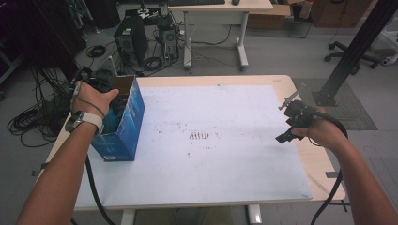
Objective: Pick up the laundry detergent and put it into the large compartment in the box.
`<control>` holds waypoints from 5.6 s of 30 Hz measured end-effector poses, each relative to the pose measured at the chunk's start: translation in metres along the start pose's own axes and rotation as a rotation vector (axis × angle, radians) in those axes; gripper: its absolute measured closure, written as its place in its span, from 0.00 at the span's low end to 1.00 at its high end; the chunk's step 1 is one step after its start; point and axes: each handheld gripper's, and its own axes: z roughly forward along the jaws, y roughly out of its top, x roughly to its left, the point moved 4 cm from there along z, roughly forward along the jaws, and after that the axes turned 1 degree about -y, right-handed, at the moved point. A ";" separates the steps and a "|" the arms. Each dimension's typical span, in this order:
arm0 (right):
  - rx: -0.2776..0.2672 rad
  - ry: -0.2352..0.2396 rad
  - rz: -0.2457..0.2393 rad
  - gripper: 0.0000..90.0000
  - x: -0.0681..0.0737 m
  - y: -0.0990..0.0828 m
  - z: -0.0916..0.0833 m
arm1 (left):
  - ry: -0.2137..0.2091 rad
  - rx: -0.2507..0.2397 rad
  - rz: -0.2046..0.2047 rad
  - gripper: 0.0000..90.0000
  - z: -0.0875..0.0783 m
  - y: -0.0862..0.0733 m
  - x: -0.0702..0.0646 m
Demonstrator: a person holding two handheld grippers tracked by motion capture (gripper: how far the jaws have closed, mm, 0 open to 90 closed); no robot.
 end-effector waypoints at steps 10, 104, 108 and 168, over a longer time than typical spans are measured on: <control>0.002 0.000 0.003 0.12 0.000 -0.001 0.001 | 0.002 0.005 0.009 0.42 0.010 -0.001 -0.001; 0.009 0.011 -0.007 0.12 0.008 -0.002 0.007 | -0.028 -0.031 0.082 0.24 0.023 -0.007 0.001; 0.006 0.009 -0.007 0.12 0.009 -0.003 0.005 | -0.030 -0.037 0.081 0.23 0.020 -0.008 0.001; -0.024 -0.010 -0.017 0.12 0.020 -0.004 -0.016 | -0.065 -0.104 0.238 0.11 -0.075 -0.019 -0.026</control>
